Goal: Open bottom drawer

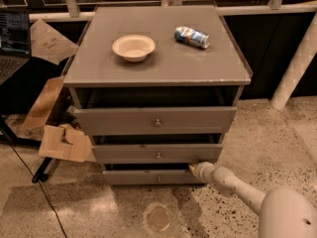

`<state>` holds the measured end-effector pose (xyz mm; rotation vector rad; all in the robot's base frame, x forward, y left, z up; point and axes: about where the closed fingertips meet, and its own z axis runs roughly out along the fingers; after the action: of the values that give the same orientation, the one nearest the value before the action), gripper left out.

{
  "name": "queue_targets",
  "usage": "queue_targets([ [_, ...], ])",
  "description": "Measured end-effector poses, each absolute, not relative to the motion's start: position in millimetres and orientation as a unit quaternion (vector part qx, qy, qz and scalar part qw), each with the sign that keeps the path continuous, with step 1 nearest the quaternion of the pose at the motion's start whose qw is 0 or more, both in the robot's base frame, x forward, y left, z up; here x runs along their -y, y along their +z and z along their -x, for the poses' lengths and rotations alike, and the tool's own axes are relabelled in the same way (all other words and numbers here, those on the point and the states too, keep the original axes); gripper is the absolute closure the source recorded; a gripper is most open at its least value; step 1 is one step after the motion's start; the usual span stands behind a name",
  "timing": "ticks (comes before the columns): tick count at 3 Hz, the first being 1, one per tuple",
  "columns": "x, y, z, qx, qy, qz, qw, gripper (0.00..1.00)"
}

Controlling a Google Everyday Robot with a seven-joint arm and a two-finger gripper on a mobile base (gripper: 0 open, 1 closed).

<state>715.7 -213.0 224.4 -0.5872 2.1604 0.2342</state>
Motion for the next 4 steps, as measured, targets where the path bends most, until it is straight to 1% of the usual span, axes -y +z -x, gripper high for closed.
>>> queue_targets([
  [1,212,219,-720,-0.869,0.095,0.238,0.423,1.0],
  [2,208,202,-713,-0.878,0.105,0.238,0.403,1.0],
  [4,207,200,-704,-0.882,0.111,0.235,0.392,1.0],
])
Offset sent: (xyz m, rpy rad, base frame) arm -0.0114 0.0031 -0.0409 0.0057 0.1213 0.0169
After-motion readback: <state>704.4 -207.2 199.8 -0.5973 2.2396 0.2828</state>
